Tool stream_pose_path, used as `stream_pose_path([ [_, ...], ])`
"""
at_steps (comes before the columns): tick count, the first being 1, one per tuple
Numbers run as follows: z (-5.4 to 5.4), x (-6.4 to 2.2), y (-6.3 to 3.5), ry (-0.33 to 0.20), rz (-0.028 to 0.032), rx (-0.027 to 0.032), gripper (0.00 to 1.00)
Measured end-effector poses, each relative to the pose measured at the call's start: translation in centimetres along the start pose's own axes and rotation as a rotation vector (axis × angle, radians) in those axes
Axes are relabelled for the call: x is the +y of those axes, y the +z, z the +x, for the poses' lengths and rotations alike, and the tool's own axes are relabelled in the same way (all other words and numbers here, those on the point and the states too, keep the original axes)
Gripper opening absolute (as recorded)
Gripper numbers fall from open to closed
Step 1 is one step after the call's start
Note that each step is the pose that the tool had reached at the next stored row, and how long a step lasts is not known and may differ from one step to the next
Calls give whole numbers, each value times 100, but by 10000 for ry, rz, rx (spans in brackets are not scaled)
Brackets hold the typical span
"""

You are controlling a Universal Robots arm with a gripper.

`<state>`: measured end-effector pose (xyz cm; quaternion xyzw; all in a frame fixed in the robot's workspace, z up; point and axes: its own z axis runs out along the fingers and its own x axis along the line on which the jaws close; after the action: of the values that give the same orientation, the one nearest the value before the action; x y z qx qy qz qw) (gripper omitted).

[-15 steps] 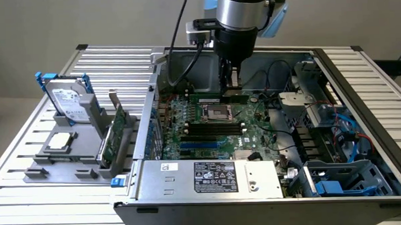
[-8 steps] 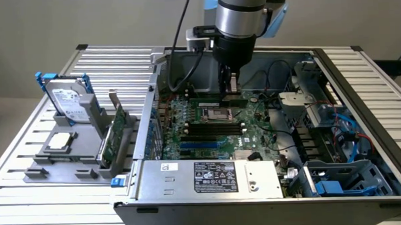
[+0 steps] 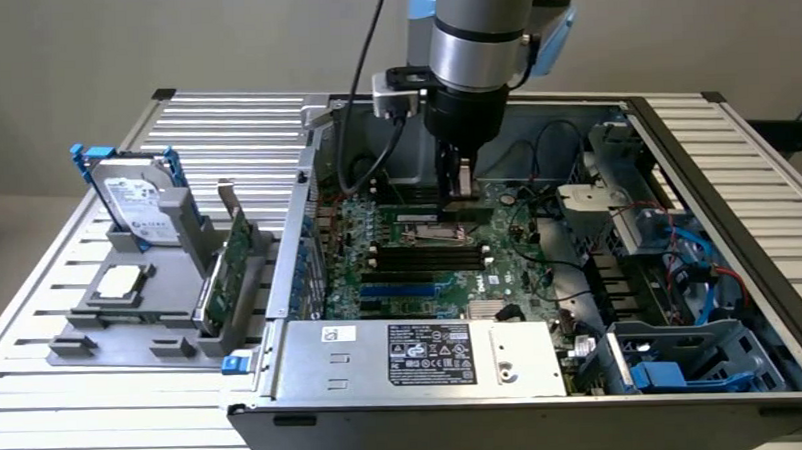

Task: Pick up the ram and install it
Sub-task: 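Insert the ram into the slot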

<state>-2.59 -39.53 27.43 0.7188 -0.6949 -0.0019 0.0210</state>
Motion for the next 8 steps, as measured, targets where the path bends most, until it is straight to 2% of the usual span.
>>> stream_pose_path([
  [8, 6, -4, 147, 0, 0, -1, 14],
])
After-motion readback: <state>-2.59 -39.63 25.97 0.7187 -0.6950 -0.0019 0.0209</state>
